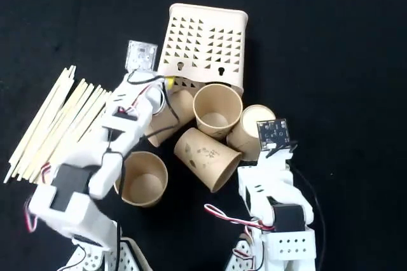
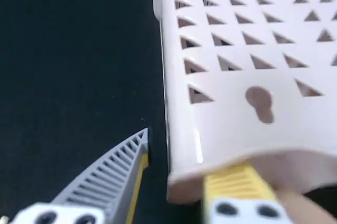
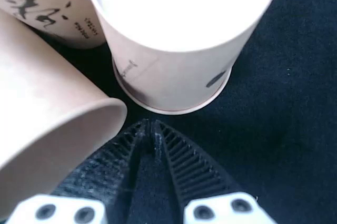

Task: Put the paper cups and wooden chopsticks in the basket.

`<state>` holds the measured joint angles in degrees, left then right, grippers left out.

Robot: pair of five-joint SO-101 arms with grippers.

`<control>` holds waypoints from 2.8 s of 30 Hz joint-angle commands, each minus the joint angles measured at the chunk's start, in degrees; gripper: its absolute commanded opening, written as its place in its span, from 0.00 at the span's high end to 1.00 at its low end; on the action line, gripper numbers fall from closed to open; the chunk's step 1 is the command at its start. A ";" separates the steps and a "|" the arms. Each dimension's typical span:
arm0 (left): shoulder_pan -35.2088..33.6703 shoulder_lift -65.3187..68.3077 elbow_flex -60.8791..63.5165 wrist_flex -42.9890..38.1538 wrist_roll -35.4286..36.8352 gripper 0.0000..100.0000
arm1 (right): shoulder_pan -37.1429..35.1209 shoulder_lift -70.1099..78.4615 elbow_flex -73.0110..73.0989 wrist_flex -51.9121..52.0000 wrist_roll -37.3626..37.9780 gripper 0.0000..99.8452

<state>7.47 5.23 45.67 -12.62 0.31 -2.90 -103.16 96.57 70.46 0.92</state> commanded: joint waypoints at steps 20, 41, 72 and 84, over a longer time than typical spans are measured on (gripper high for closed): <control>-1.71 -27.08 4.70 7.38 7.38 0.97 | 0.35 -4.00 -0.04 -0.88 0.09 0.99; -4.18 -30.51 -32.40 56.26 9.67 0.97 | 0.35 -4.00 -0.04 -0.88 0.09 0.99; -9.89 -12.13 -72.48 93.27 10.46 0.74 | 0.35 -4.00 -0.04 -0.88 0.09 0.99; -28.09 -14.77 -72.57 113.41 -4.92 0.74 | 0.35 -4.00 -0.04 -0.88 0.09 0.99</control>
<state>-14.95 -6.46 -30.46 99.56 0.40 -2.90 -103.16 96.57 70.46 0.92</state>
